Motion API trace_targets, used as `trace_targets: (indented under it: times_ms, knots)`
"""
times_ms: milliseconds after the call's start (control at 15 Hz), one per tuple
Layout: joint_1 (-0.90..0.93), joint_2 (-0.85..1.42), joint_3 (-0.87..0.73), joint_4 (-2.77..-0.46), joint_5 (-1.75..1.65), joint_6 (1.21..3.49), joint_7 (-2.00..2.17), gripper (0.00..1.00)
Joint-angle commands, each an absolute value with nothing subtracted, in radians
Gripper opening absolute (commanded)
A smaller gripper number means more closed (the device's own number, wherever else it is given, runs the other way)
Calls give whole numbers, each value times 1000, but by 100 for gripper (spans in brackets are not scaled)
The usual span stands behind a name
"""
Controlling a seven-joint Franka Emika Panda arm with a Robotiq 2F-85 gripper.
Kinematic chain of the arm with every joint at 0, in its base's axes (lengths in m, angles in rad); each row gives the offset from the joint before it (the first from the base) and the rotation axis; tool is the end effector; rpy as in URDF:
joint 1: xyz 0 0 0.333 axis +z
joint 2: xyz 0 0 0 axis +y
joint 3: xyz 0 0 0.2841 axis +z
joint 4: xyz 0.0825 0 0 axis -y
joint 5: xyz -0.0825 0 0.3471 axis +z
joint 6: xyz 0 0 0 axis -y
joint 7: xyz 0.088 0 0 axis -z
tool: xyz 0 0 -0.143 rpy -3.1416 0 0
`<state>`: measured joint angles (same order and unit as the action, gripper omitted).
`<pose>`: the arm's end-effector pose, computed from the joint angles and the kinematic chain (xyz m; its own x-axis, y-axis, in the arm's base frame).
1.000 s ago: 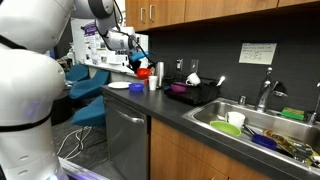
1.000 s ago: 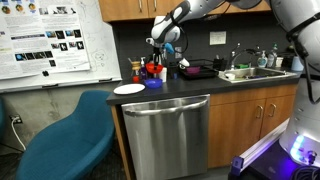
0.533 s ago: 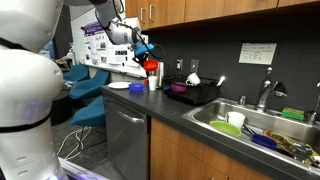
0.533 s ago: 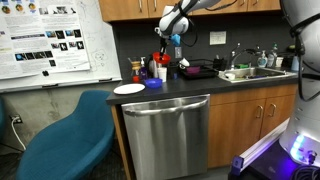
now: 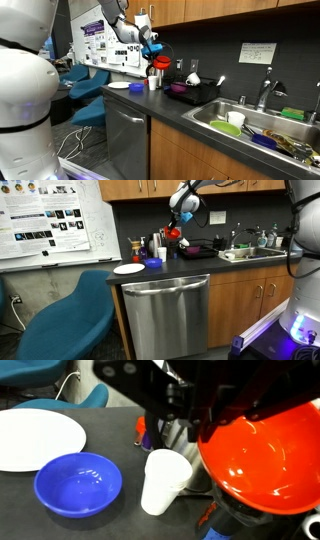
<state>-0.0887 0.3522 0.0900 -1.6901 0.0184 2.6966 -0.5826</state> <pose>0.6789 -0.0061 0.4280 0.6686 0.5171 0.5344 0.4255 -0.8554 0.2953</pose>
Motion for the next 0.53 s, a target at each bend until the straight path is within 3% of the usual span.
trace_targets:
  times_ms: [0, 467]
  knots:
    - [-120, 293, 69, -1778, 42, 2772, -485, 1]
    - [-139, 278, 0, -1842, 38, 2857, -311, 1]
